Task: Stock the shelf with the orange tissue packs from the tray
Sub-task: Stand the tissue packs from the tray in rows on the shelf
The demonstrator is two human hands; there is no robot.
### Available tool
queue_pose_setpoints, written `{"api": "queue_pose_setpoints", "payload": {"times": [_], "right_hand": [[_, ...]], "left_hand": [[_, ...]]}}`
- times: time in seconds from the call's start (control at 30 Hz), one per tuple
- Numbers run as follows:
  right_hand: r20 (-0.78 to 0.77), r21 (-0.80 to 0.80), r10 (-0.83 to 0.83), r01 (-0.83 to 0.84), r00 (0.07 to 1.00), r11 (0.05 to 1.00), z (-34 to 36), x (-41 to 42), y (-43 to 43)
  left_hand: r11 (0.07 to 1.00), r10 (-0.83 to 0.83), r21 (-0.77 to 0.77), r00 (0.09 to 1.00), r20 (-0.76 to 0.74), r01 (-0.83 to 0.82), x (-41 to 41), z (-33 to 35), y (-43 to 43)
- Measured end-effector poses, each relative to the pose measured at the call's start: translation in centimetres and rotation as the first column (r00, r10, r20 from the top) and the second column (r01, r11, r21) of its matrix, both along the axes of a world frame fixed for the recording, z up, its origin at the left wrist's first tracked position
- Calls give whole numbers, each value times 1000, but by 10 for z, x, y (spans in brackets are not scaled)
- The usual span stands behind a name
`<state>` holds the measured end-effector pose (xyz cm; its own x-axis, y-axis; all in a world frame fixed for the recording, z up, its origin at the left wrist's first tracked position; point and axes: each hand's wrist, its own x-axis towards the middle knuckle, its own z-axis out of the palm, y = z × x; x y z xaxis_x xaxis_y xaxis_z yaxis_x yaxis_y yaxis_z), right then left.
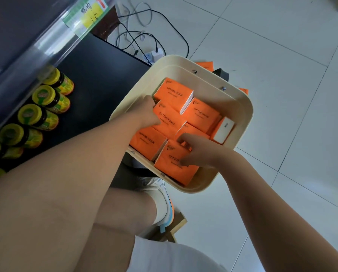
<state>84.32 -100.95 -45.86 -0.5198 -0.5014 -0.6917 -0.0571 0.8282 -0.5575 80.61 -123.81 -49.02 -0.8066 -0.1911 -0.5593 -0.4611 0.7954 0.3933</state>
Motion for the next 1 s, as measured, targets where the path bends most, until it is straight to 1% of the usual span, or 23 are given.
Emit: {"api": "queue_pose_setpoints", "payload": {"times": [0.07,0.13,0.23,0.3,0.37,0.47,0.53,0.63,0.73,0.8,0.87,1.0], "right_hand": [[36,-12,-21,22,999,1000,1,-1,2],[58,-41,-78,81,995,996,2,-2,3],[-2,-91,-184,183,983,979,3,-6,7],[-1,-135,-263,260,965,956,7,-10,11],[61,-209,-325,330,944,920,15,-16,15],[159,-327,-368,401,916,856,36,-24,15],[188,-384,-363,408,913,828,56,-30,12],[190,-459,-376,420,907,783,86,-40,6],[196,-560,-359,405,912,722,117,-52,-3],[198,-622,-352,395,915,676,137,-60,-11],[186,-669,-346,377,919,640,157,-66,-20],[108,-744,-305,280,946,607,195,-71,-39]], "left_hand": [[994,64,87,998,11,-64,0,-1,-1],[983,95,157,995,25,-98,-3,-5,-4],[954,140,262,990,29,-143,-5,-3,-9],[946,163,278,986,39,-167,-3,15,-7],[945,187,267,982,30,-188,-1,35,-7],[922,252,308,968,-16,-235,1,64,-13],[913,278,323,960,-43,-250,4,85,-18],[903,296,353,951,-95,-245,10,124,-24],[904,322,355,926,-197,-239,12,167,-29],[908,343,347,893,-293,-235,14,197,-36],[898,379,371,844,-379,-237,21,227,-45],[884,412,426,748,-520,-191,50,276,-68]]}}
